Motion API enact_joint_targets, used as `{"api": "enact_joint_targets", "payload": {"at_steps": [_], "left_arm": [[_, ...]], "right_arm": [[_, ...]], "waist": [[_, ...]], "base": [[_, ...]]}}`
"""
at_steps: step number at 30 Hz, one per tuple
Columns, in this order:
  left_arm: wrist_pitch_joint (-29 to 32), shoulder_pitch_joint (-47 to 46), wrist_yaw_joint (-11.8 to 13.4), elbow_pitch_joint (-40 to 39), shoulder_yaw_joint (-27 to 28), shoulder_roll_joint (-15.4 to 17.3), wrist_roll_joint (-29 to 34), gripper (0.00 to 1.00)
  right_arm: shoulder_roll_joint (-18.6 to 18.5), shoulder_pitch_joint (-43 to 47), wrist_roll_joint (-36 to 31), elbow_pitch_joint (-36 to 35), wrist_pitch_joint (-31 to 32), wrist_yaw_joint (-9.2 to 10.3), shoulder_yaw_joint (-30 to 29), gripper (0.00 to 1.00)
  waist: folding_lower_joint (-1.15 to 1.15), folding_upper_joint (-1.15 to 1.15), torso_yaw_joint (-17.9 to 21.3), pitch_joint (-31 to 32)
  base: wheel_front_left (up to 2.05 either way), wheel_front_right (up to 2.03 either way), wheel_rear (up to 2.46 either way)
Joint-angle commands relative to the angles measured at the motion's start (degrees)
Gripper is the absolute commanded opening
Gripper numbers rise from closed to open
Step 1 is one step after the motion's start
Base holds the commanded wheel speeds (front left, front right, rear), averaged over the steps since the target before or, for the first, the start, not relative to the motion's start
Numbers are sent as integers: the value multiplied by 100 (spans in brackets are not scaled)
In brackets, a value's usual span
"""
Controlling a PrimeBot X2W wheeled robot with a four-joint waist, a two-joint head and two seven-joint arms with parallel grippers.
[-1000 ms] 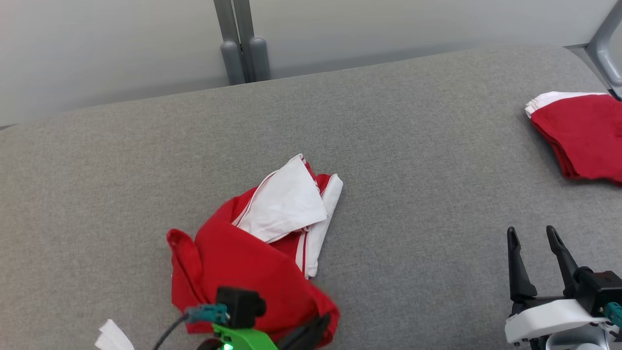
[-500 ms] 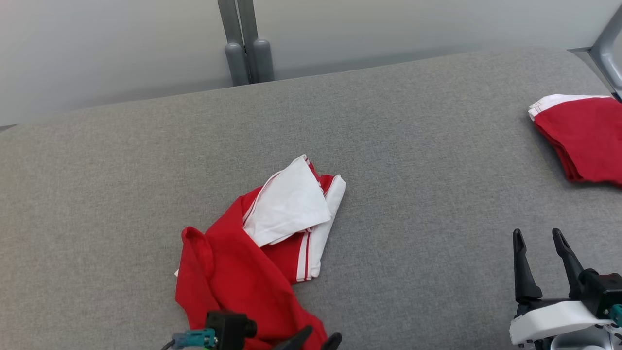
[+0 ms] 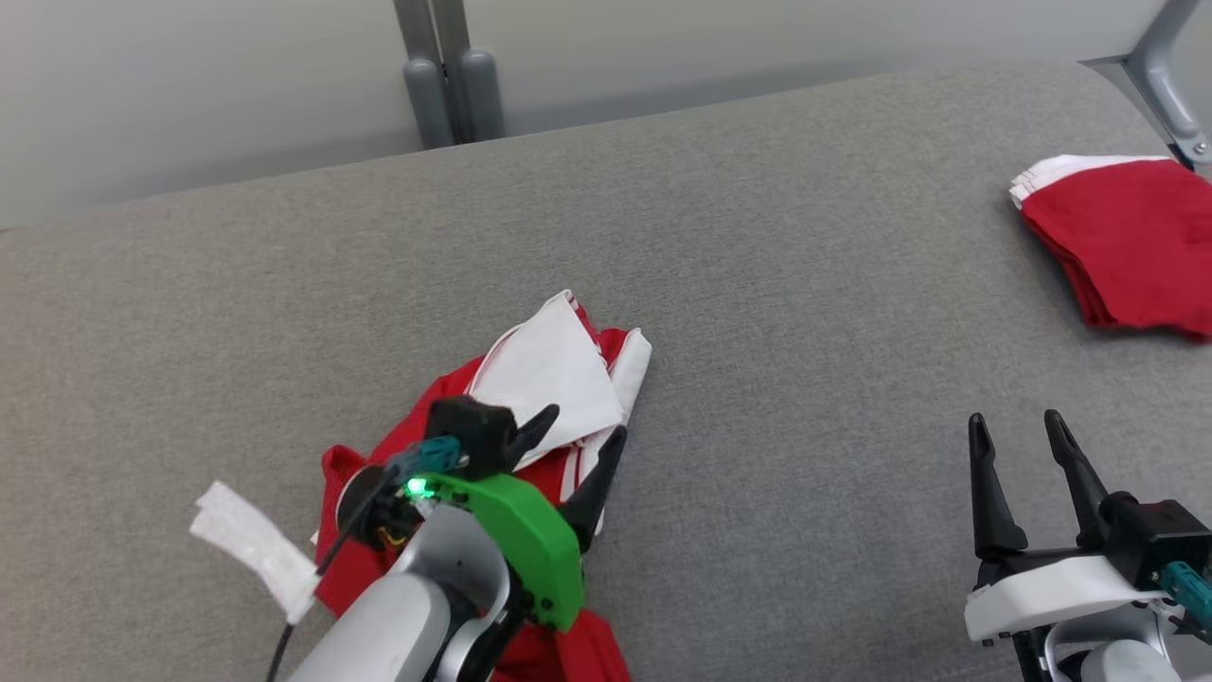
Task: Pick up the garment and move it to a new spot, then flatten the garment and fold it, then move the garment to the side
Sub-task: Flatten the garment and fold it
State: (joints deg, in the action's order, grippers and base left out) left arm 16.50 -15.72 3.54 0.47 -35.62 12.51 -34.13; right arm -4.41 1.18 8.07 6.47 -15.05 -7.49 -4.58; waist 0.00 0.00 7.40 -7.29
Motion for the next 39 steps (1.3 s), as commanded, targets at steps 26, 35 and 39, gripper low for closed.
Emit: {"api": "enact_joint_targets", "payload": {"at_steps": [26, 35, 39], "left_arm": [[-1084, -1351, -271, 3536, -835, -443, 1188, 43], [-1285, -1395, -335, 3536, -631, -611, 835, 0], [-1237, -1365, -402, 3310, -594, -680, 654, 0]], "right_arm": [[74, -29, 11, 38, -17, 0, -119, 100], [53, 40, 12, 55, -17, 0, -95, 100], [35, 75, 10, 65, -17, 0, -119, 100]], "waist": [[0, 0, 414, -78], [0, 0, 480, -68], [0, 0, 493, -32]], "base": [[0, 0, 0], [0, 0, 0], [0, 0, 0]]}}
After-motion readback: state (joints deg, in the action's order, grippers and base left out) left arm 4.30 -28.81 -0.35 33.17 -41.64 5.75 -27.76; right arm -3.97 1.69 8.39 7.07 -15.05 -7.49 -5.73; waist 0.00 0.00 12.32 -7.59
